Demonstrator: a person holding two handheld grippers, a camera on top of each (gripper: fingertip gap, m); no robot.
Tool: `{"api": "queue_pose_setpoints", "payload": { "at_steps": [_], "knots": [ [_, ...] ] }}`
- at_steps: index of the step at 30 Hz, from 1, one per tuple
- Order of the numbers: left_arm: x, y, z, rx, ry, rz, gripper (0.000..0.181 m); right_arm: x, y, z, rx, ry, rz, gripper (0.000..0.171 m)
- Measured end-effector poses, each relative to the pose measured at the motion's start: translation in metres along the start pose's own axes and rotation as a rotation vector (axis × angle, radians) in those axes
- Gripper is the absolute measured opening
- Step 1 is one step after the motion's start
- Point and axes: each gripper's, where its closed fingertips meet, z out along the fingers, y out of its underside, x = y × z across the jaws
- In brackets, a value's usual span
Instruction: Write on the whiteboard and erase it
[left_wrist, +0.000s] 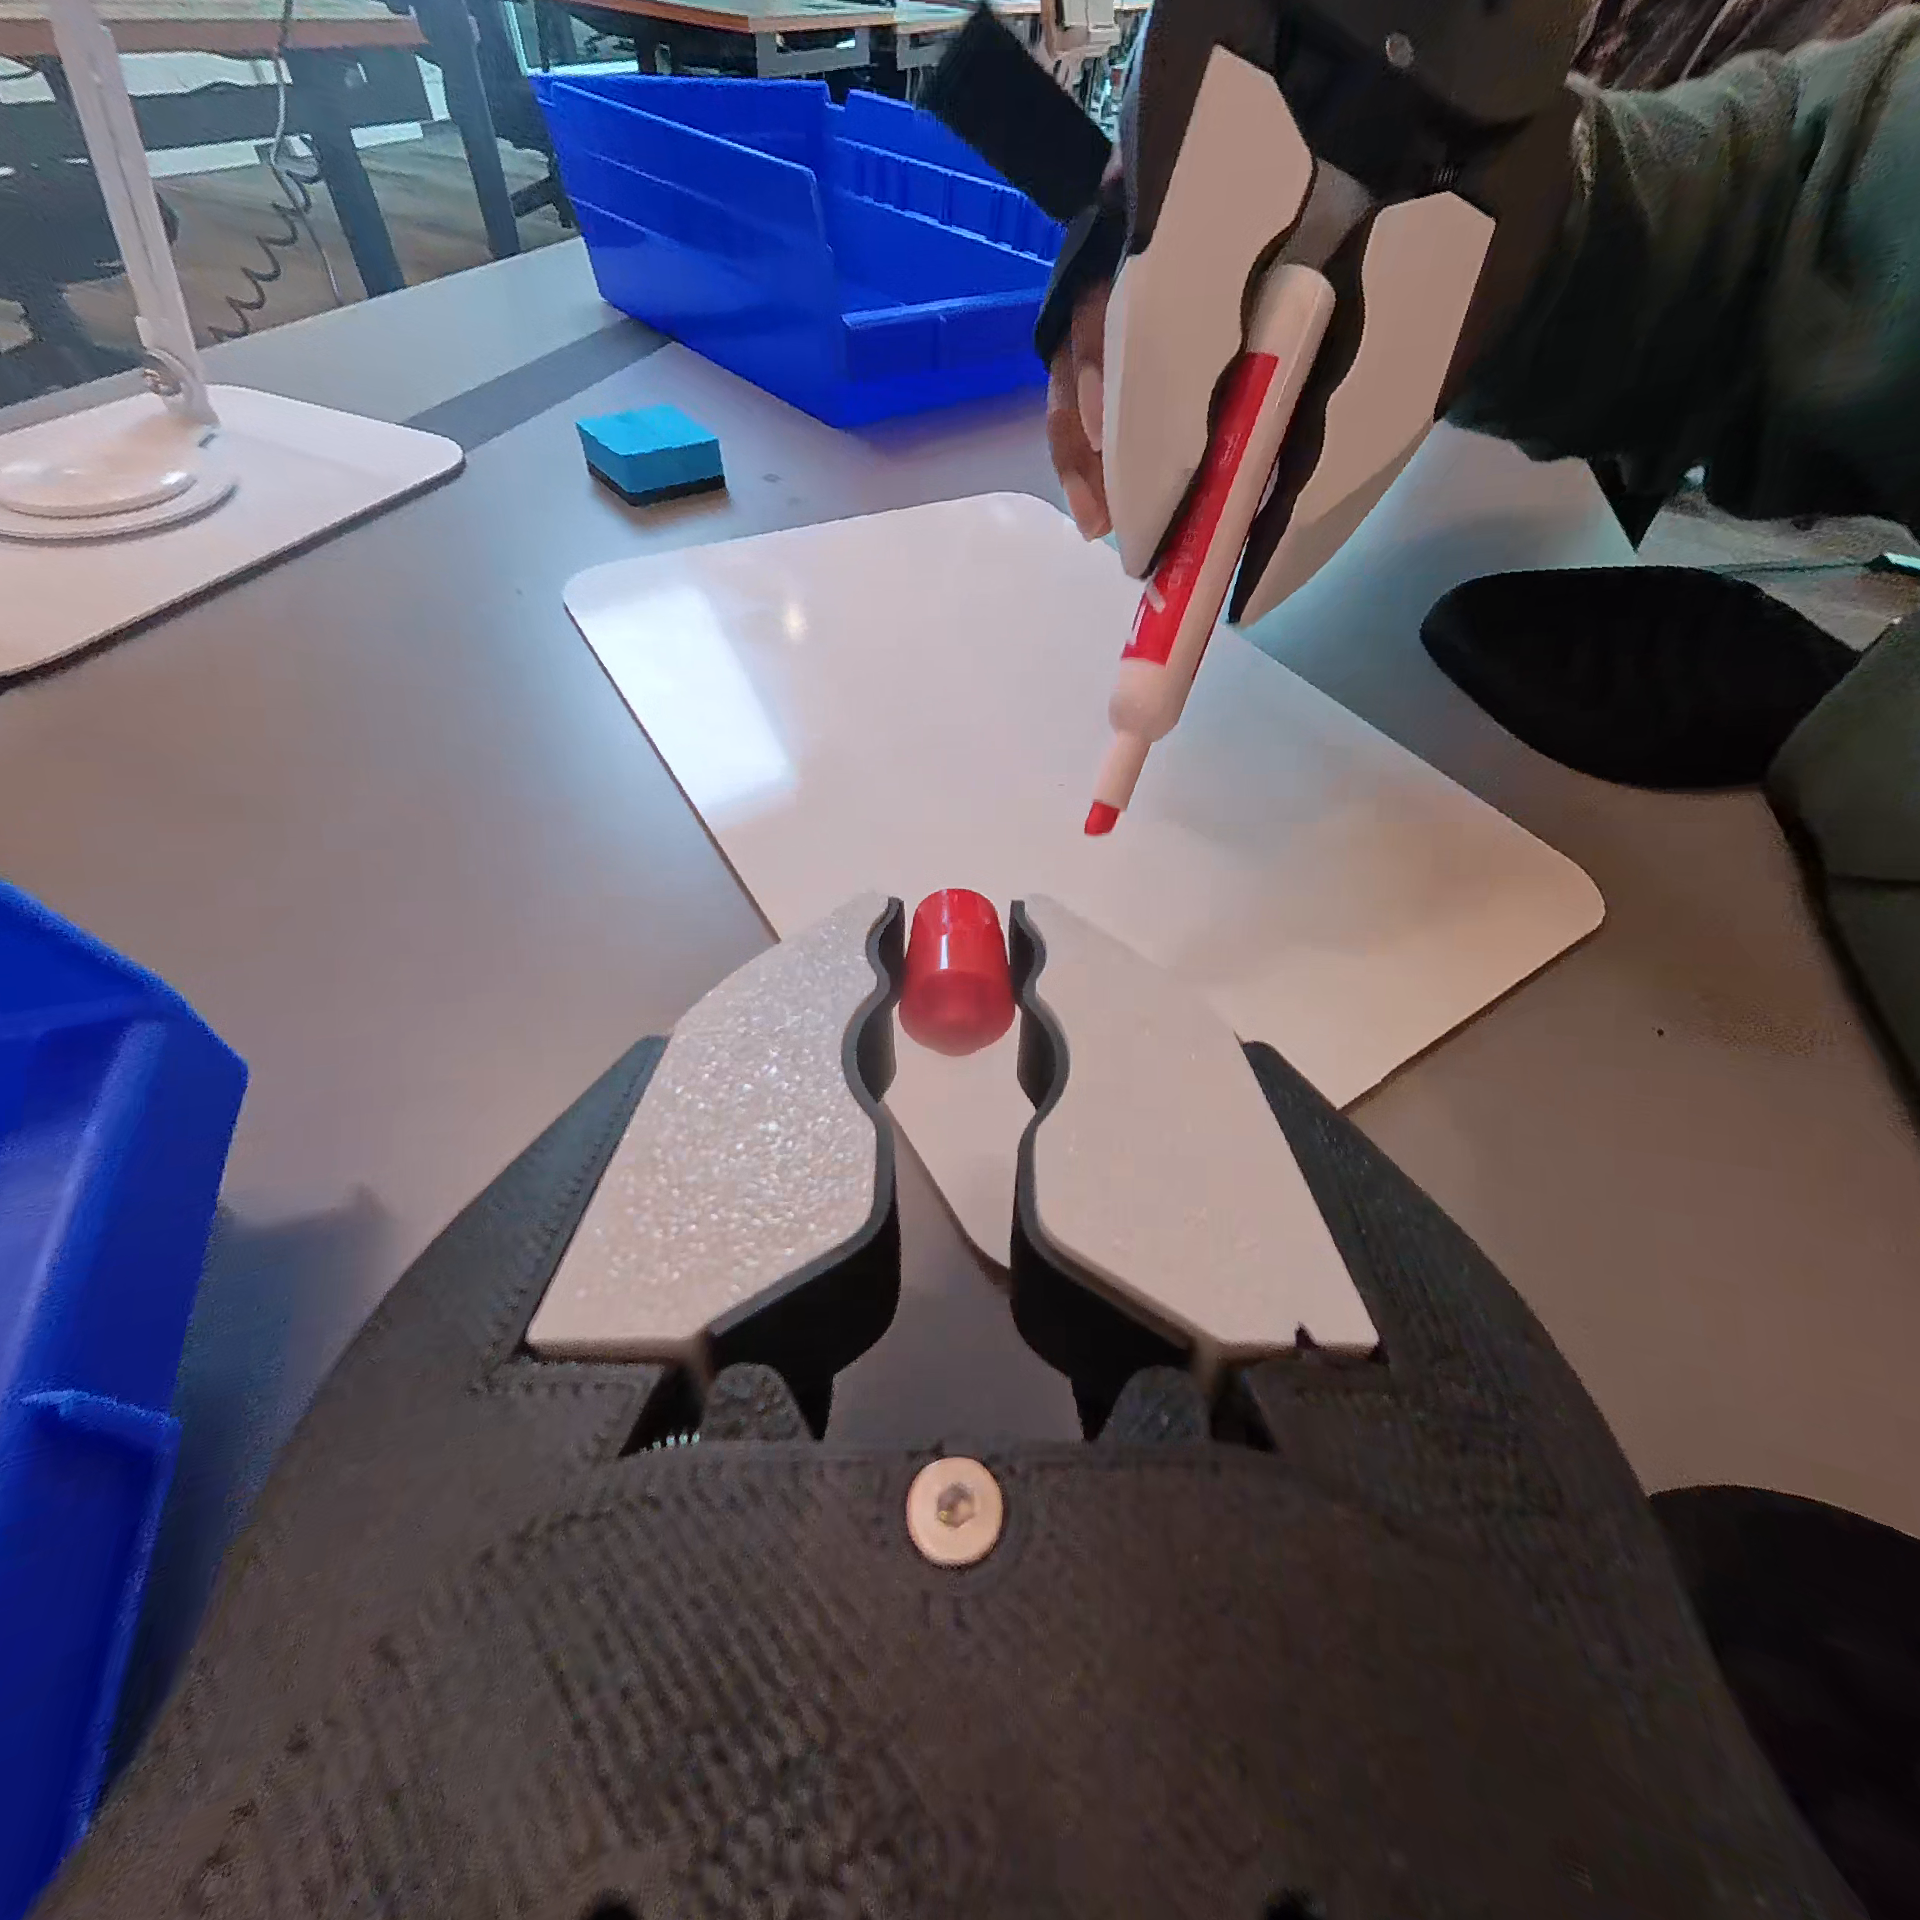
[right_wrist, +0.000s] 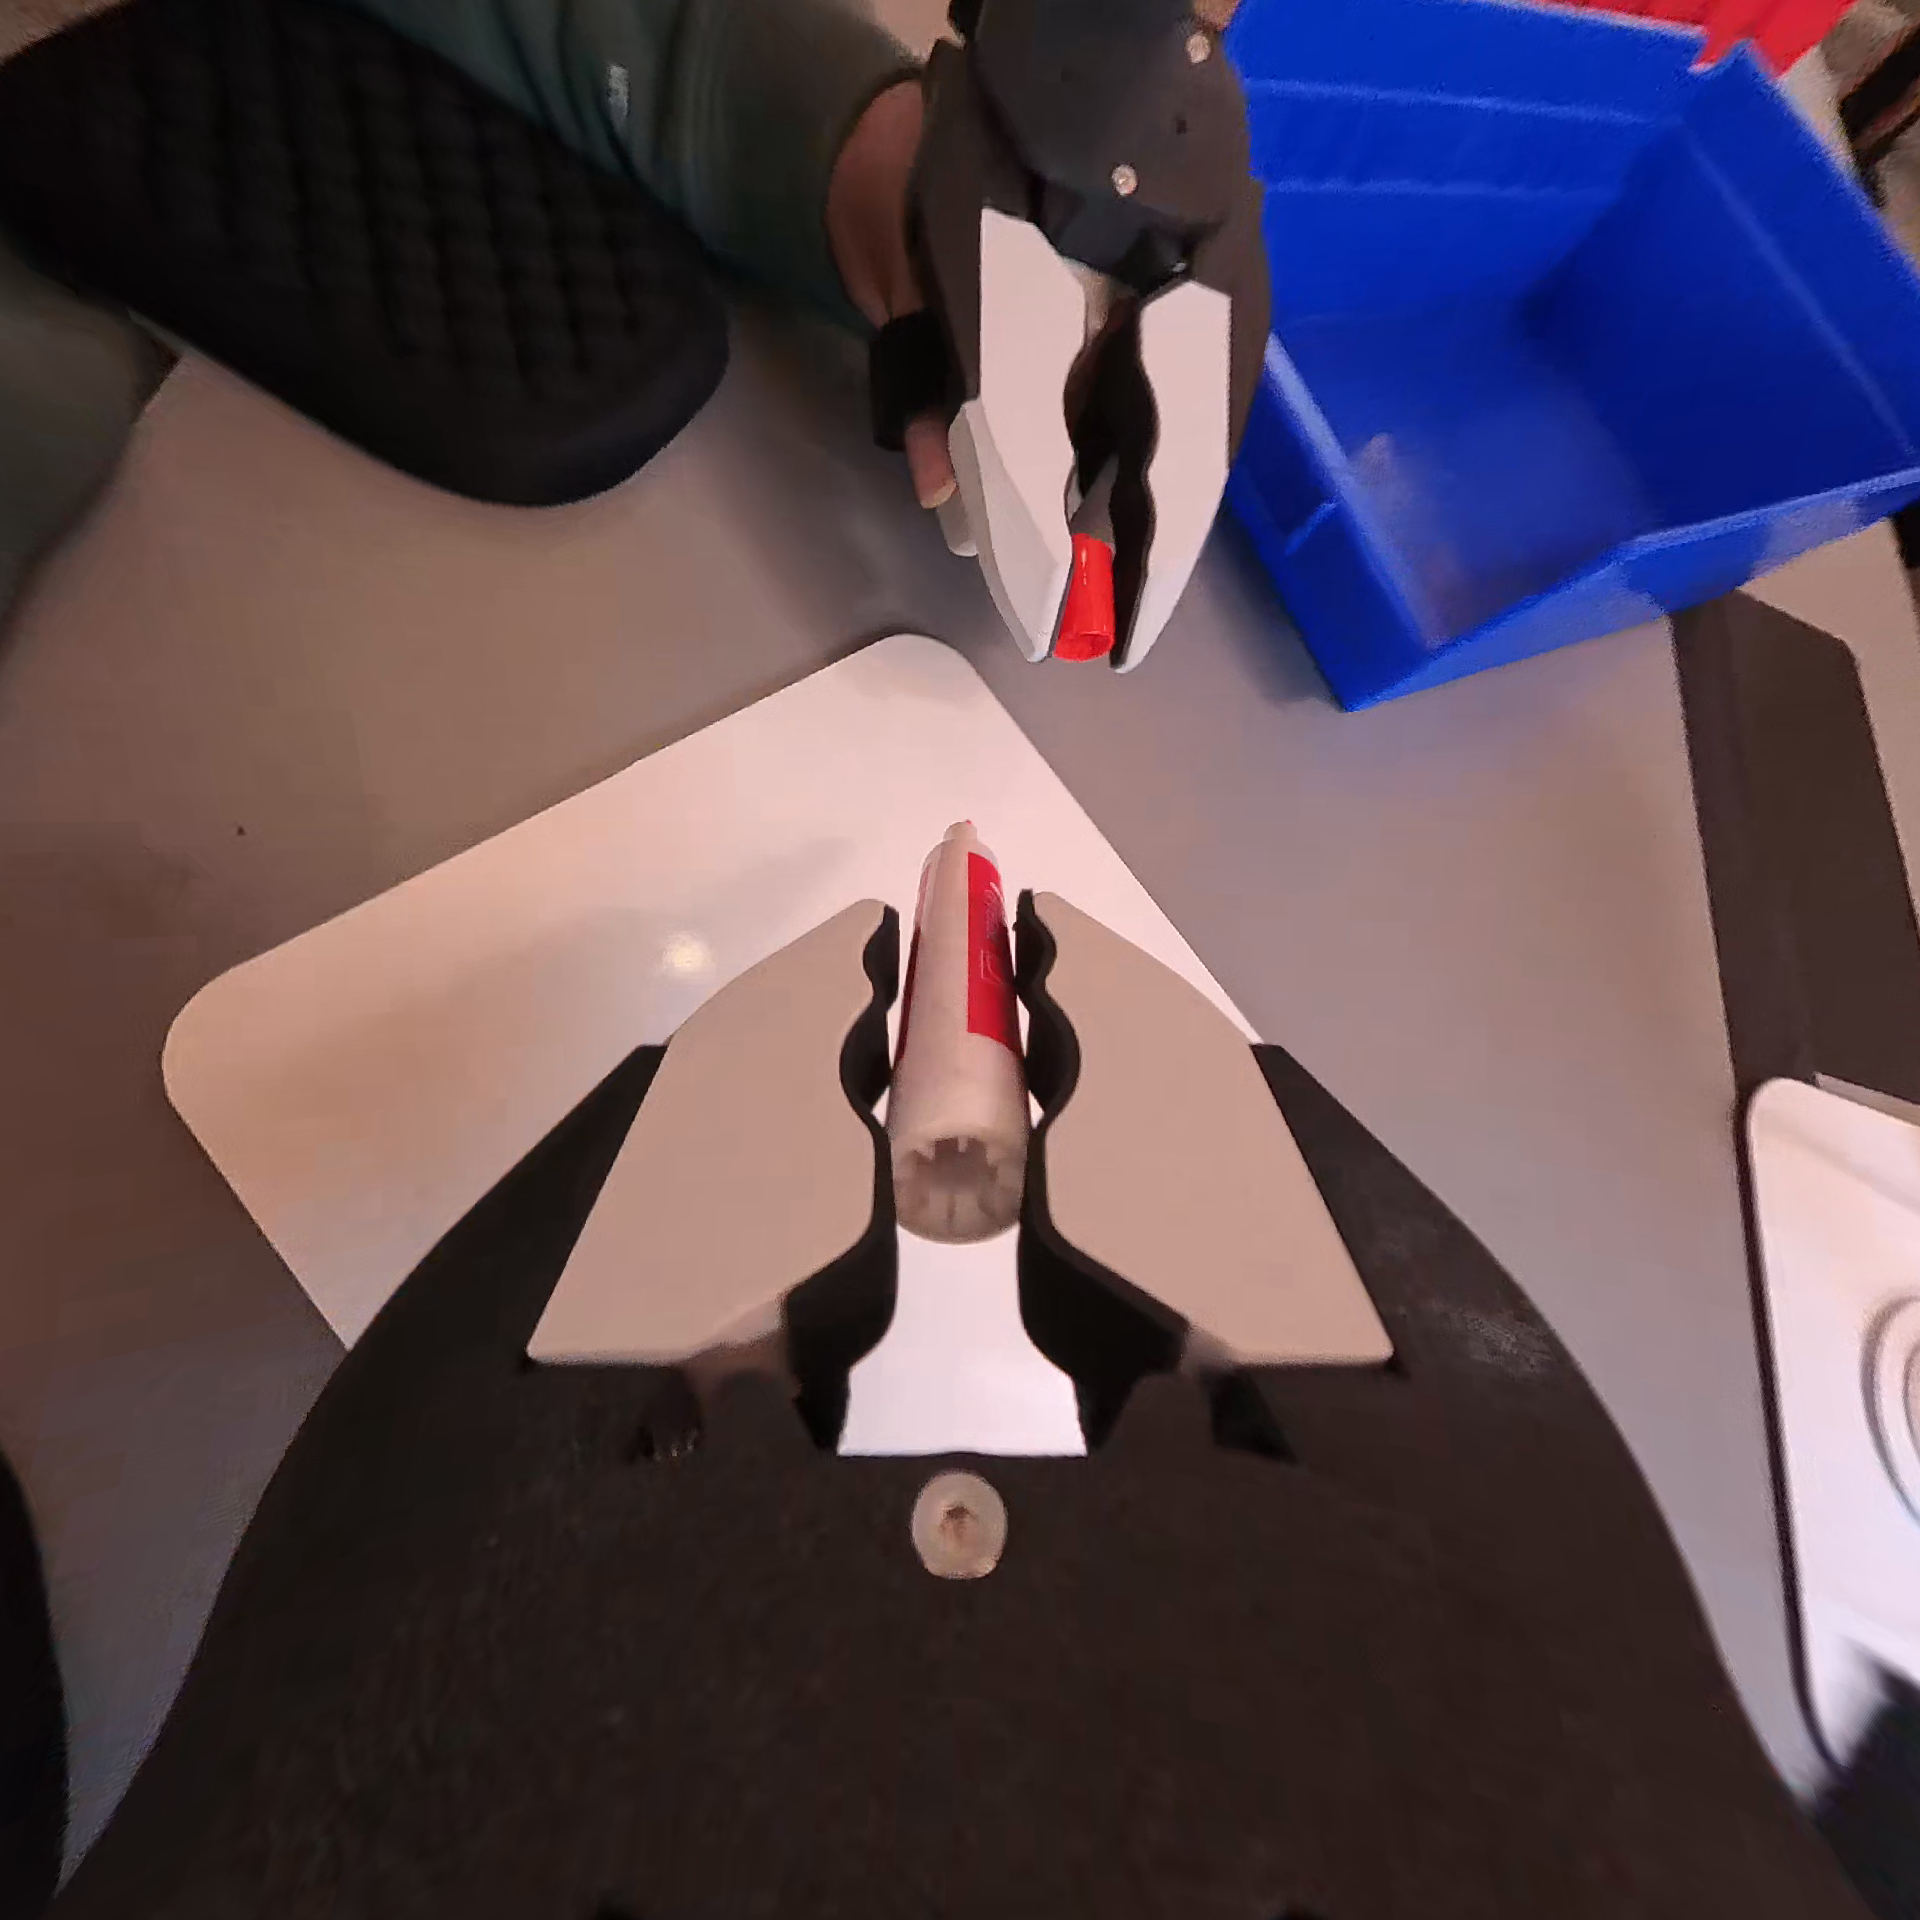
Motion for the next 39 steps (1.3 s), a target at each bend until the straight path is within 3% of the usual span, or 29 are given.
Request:
{"api": "queue_pose_setpoints", "payload": {
  "at_steps": [13, 39],
  "knots": [
    [0.001, -0.002, 0.002, -0.005, -0.024, 0.035, 0.019, -0.012, 0.005, 0.036, -0.203, -0.151, -0.06, 0.022],
    [0.003, 0.008, 0.006, -0.065, -0.019, 0.038, 0.019, 0.002, 0.014, 0.04, -0.304, -0.135, -0.112, 0.021]
  ]
}}
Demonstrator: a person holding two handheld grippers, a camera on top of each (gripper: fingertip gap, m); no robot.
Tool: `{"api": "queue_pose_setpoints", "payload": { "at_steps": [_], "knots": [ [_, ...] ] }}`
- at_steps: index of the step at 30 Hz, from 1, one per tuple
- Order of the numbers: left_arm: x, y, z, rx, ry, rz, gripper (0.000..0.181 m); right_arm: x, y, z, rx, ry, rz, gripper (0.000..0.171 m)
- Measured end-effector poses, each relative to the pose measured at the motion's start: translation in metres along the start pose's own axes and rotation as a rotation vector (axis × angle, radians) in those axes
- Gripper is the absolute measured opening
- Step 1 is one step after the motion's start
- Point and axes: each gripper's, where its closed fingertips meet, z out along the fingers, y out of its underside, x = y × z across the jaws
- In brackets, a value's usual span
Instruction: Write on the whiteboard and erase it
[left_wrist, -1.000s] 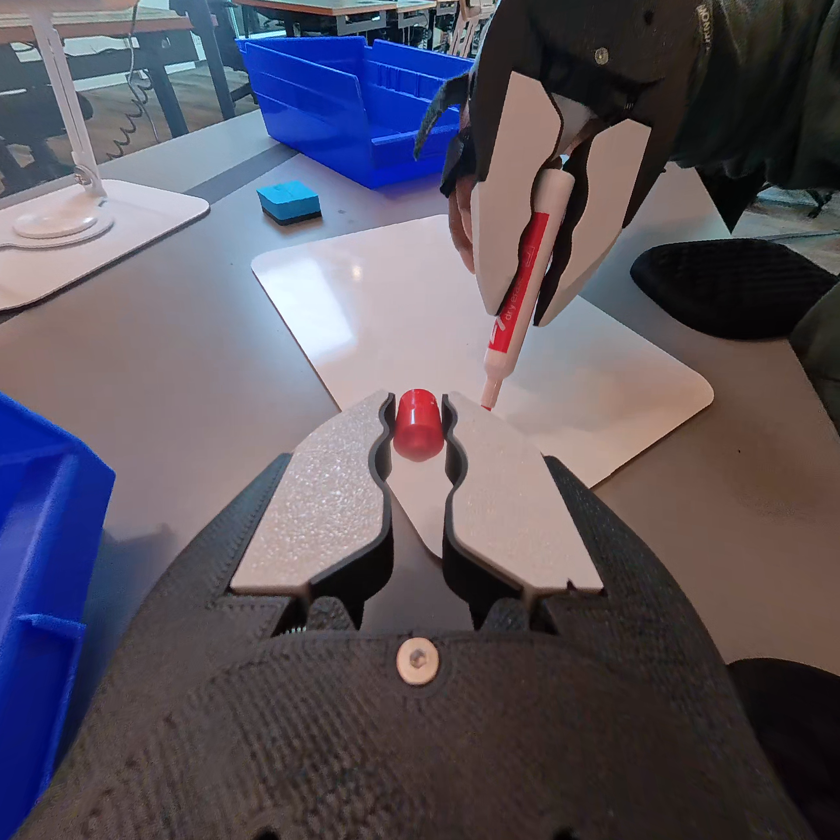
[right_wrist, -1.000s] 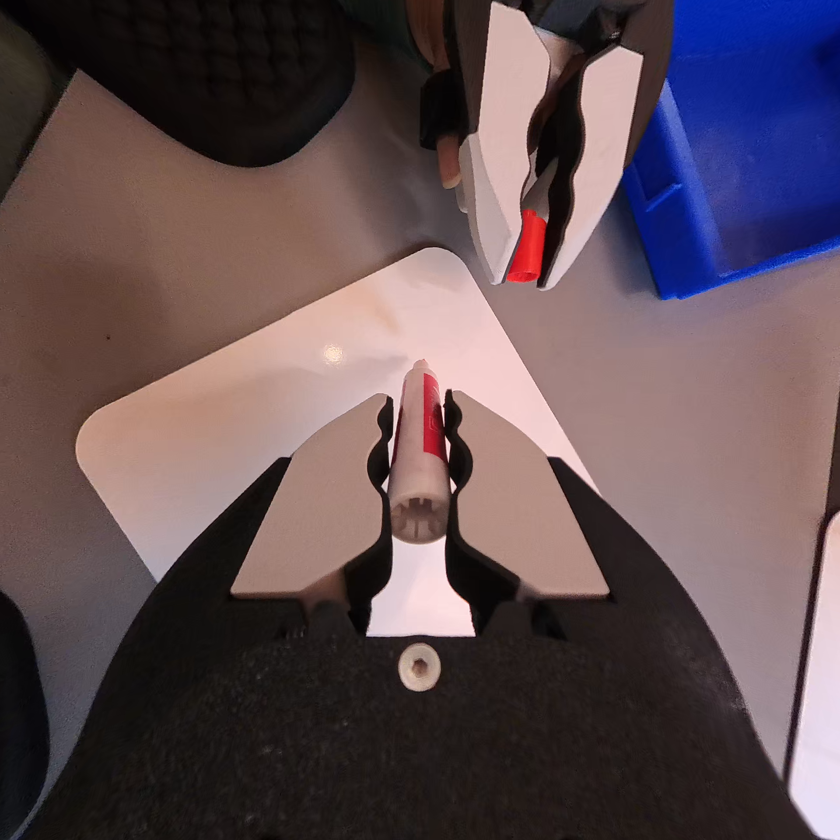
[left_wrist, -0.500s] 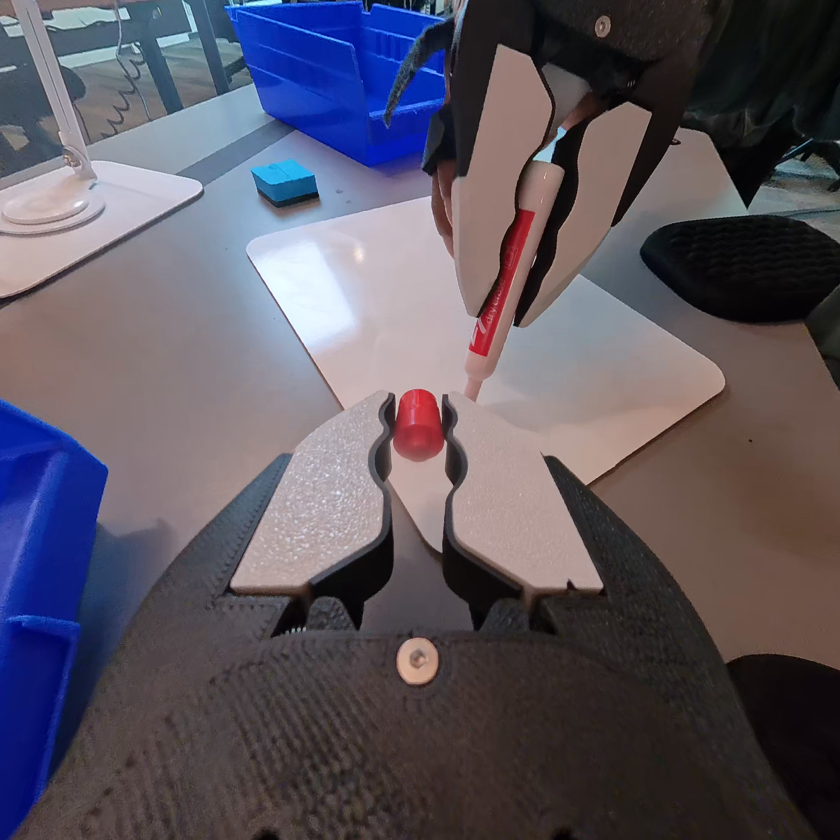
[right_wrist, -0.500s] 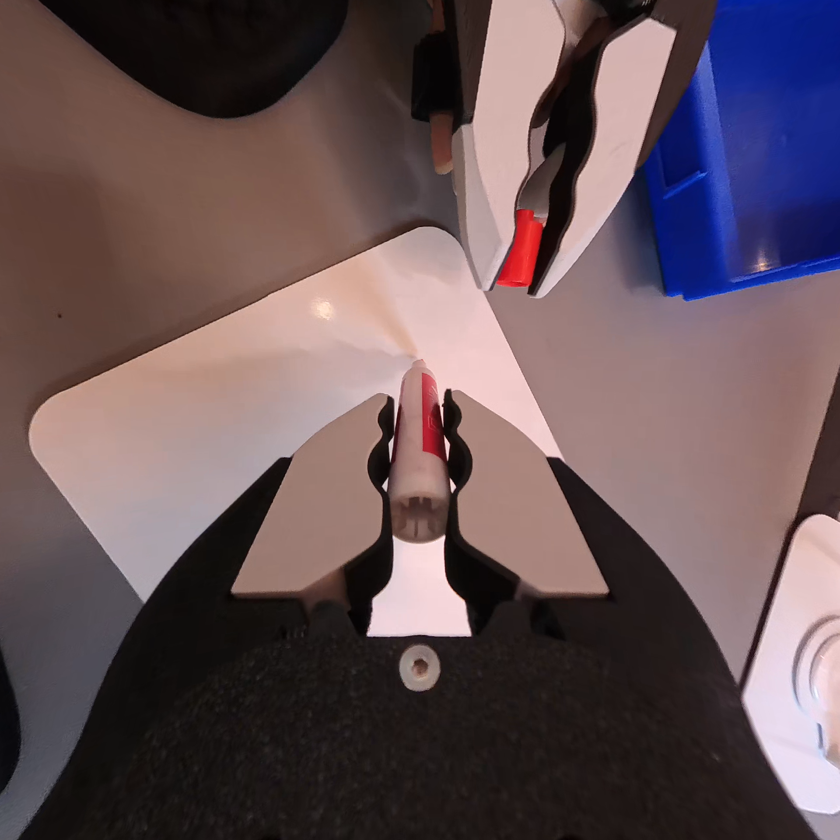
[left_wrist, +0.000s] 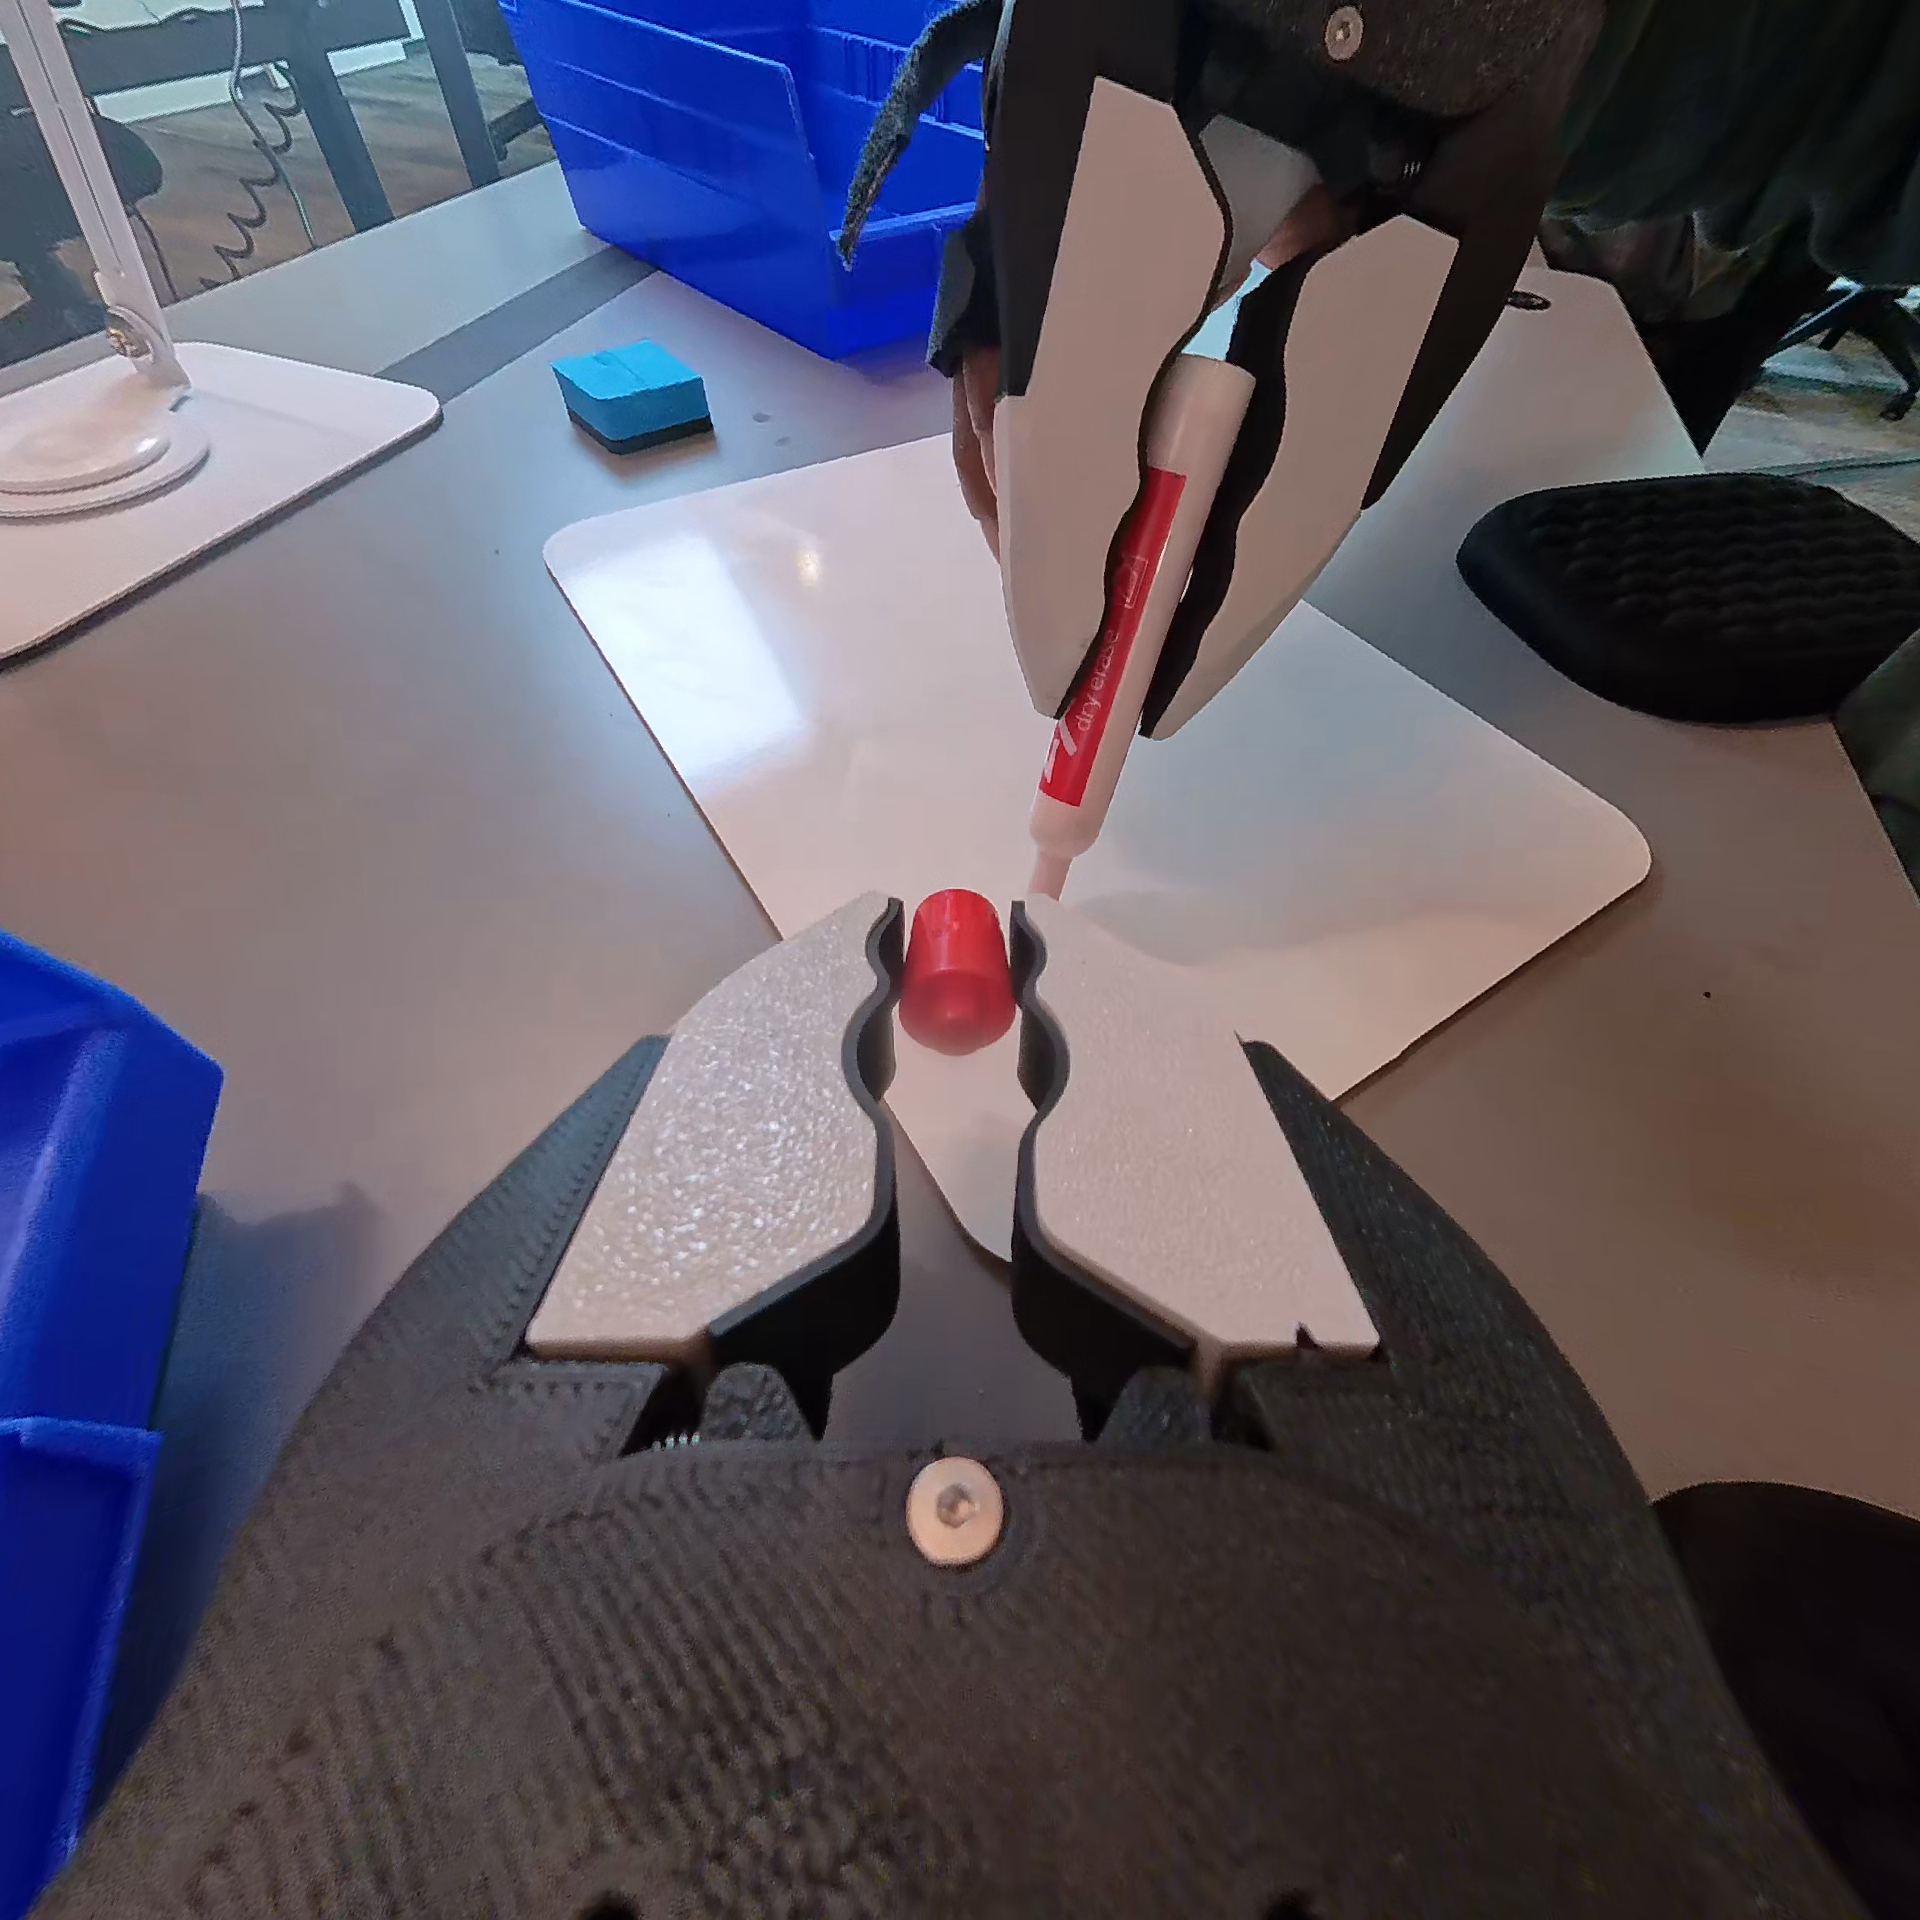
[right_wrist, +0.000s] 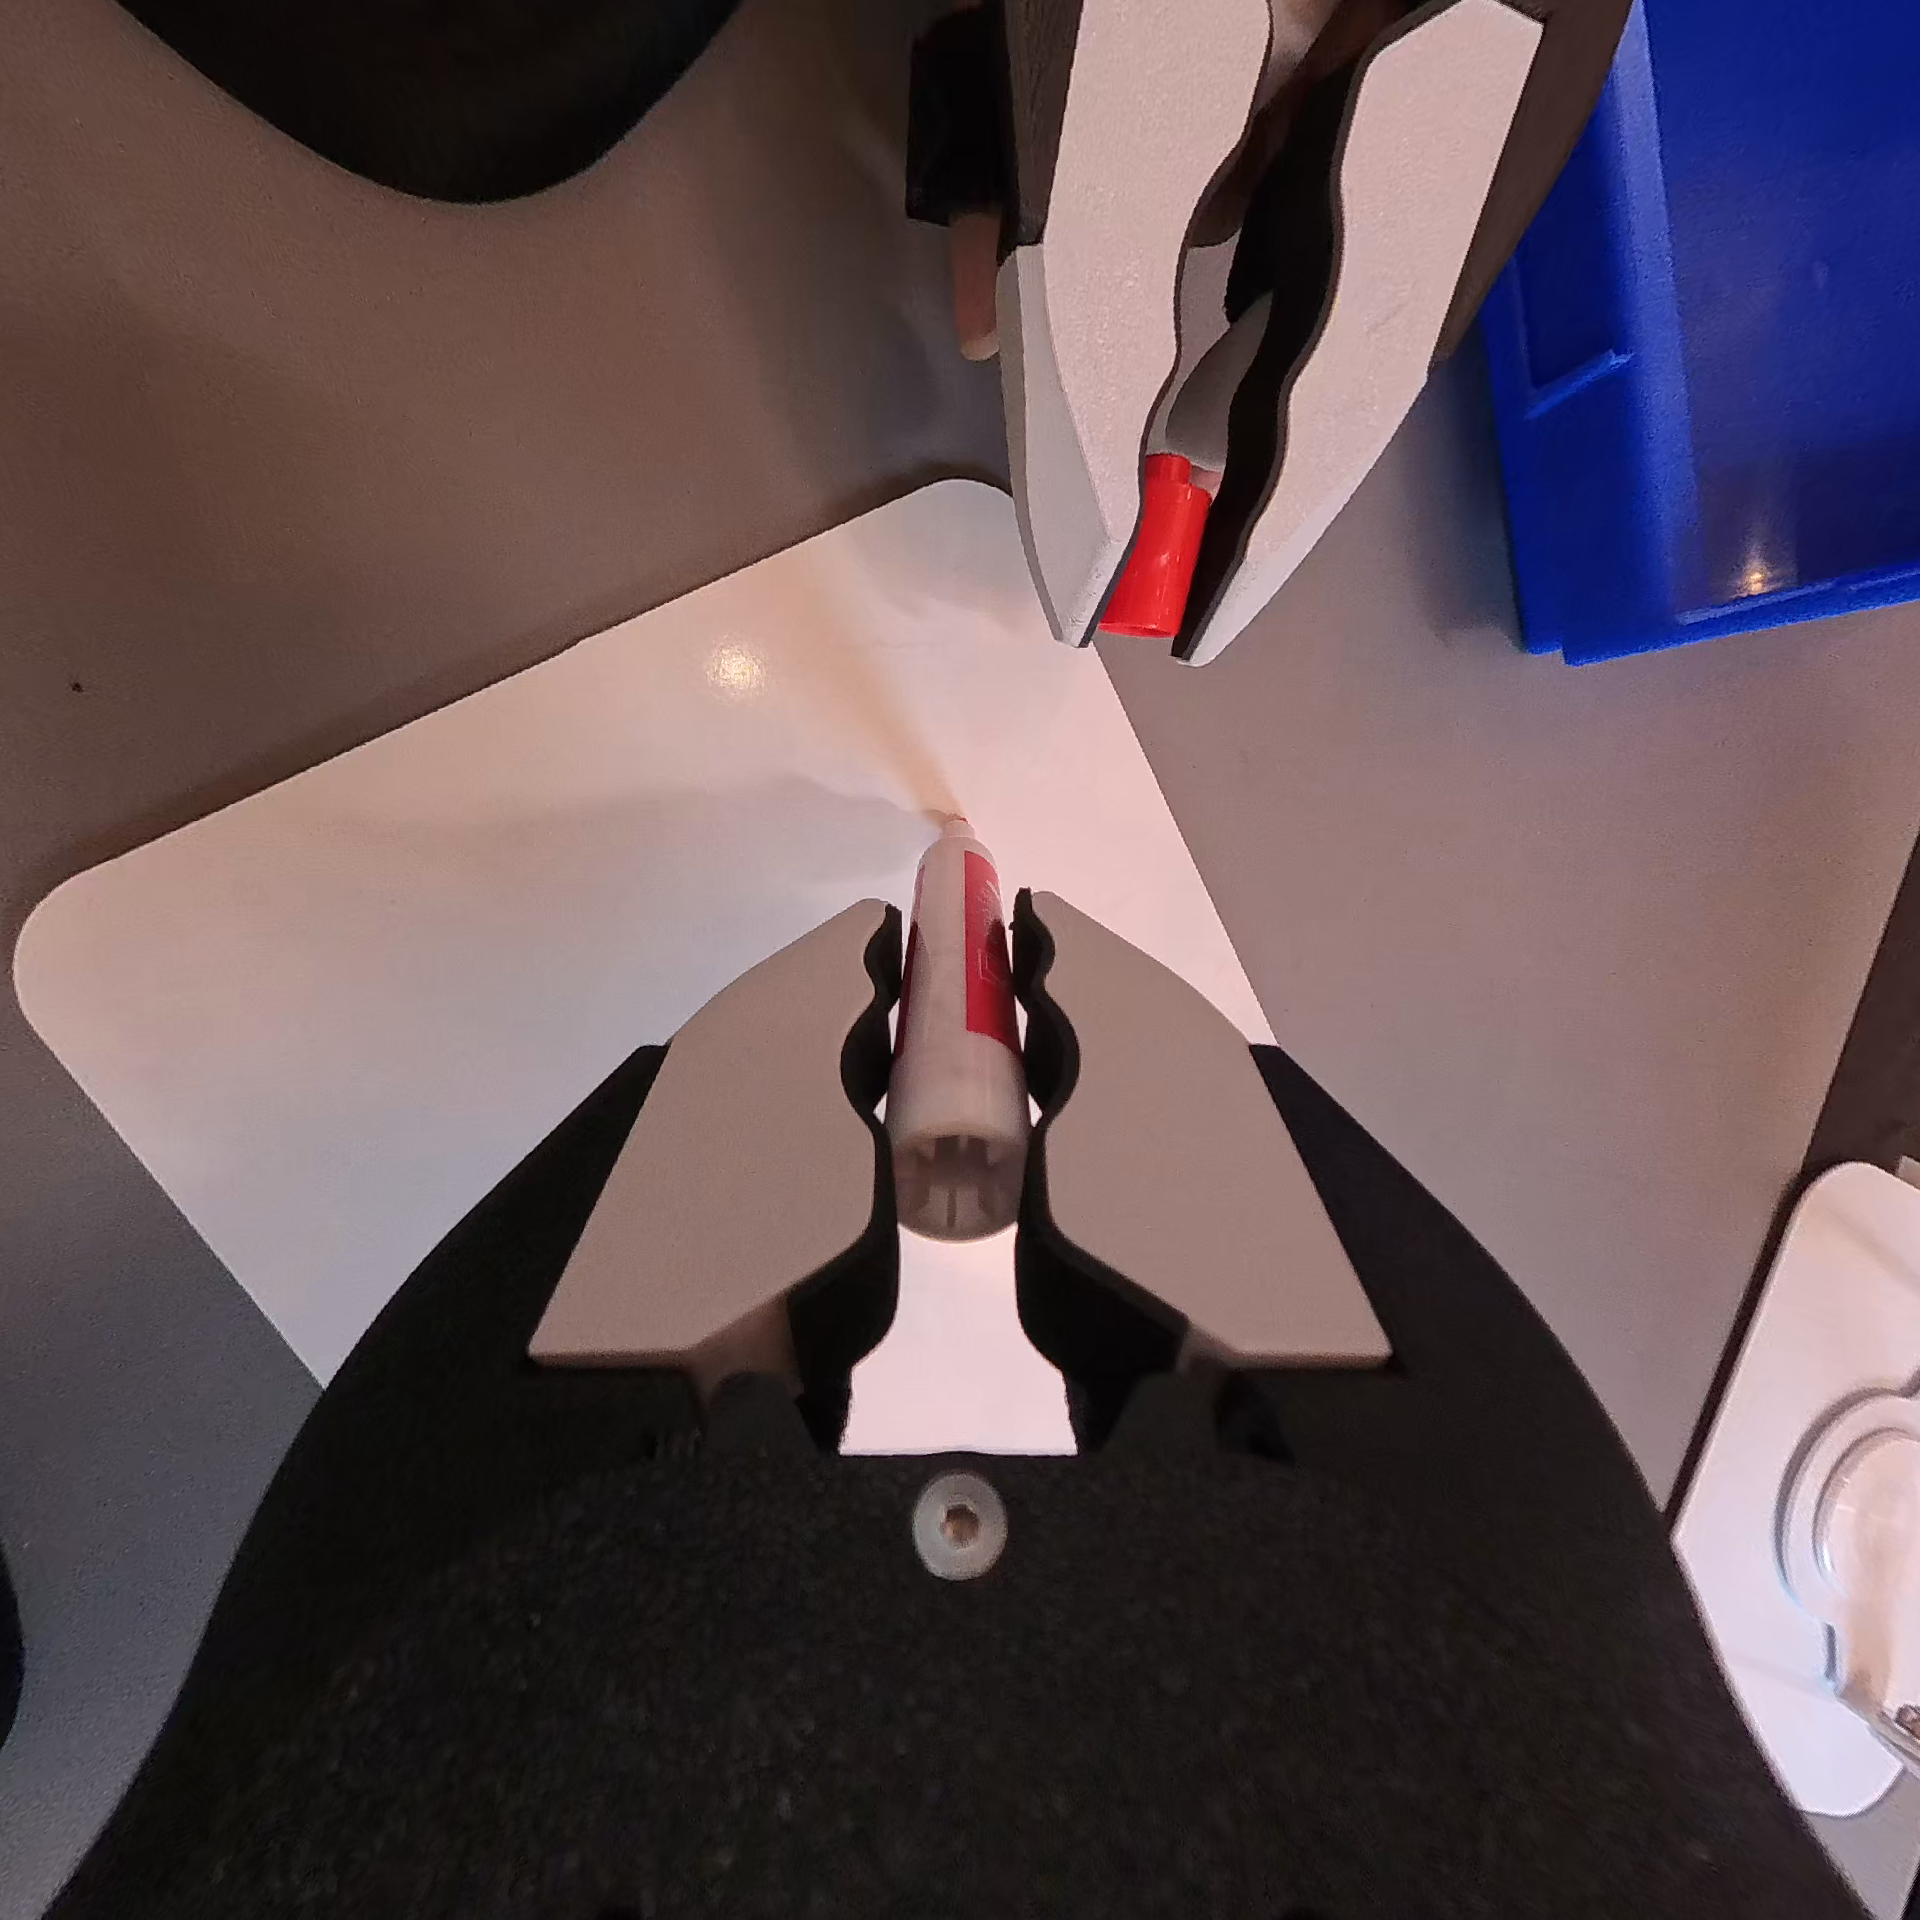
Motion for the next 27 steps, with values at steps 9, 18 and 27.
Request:
{"api": "queue_pose_setpoints", "payload": {
  "at_steps": [9, 18, 27],
  "knots": [
    [0.0, 0.0, 0.0, -0.003, -0.001, 0.003, 0.019, -0.007, -0.013, 0.005, 0.021, -0.027, -0.023, 0.021],
    [0.001, 0.001, 0.0, -0.011, 0.003, -0.001, 0.019, -0.042, -0.024, 0.0, 0.029, -0.095, -0.062, 0.021],
    [0.0, 0.002, 0.001, -0.014, 0.003, -0.01, 0.019, -0.068, 0.004, -0.026, -0.052, -0.104, -0.019, 0.021]
  ]
}}
